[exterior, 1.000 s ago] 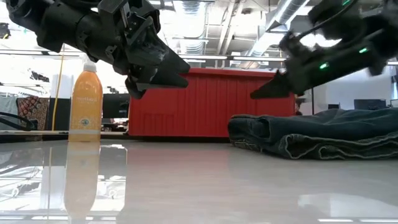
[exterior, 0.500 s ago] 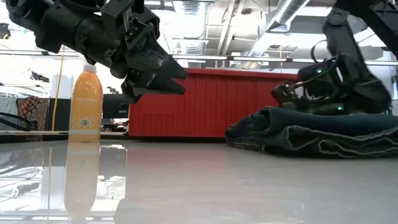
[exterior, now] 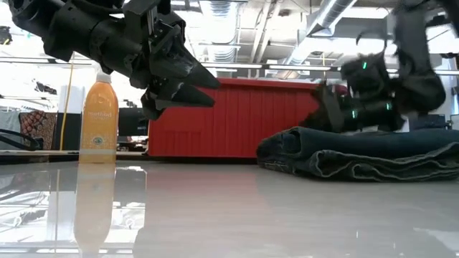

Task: Fold Laundry from Bin
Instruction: Fold the dark blue jeans, then fold the dark blue shorts

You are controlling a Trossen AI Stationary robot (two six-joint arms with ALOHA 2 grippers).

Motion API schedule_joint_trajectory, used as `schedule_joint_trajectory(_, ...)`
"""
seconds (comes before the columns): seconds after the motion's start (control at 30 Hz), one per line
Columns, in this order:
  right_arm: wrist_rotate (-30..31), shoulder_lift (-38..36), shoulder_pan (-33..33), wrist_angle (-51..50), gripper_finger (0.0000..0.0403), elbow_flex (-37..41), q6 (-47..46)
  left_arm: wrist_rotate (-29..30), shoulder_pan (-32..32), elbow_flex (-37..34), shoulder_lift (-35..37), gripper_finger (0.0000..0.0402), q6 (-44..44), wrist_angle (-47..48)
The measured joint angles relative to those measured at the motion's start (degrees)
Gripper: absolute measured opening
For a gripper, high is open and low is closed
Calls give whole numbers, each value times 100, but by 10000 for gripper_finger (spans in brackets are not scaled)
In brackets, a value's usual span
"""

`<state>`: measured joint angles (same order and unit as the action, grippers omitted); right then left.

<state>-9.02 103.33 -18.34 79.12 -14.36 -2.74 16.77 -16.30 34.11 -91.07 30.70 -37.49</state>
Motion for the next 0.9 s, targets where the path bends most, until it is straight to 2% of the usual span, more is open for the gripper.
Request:
schedule_joint_trajectory(0.1,5,-1106,60,-699,21,58,-70,-5,-108,0,0,169,-120,-8)
schedule_joint_trajectory(0.2,236,-2137,246,-1869,21,47,-91,3,-221,0,0,169,-288,-27)
schedule_joint_trajectory(0.3,1033,-3147,605,-3040,21,-121,-115,3,-334,0,0,169,-458,-64)
schedule_joint_trajectory(0.43,2214,-4057,1217,-5342,21,-708,-295,28,-461,0,0,169,-689,-76)
schedule_joint_trajectory(0.53,3245,-4302,1726,-6780,21,-1391,-652,66,-515,0,0,169,-853,-77)
schedule_joint_trajectory(0.63,4153,-4256,2105,-7719,21,-2159,-742,75,-515,0,0,169,-1005,-82)
schedule_joint_trajectory(0.77,4329,-3971,2085,-7994,21,-3279,-267,91,-513,0,0,169,-1041,-71)
schedule_joint_trajectory(0.9,4323,-3462,1505,-8003,21,-4498,311,58,-555,0,0,169,-1258,-42)
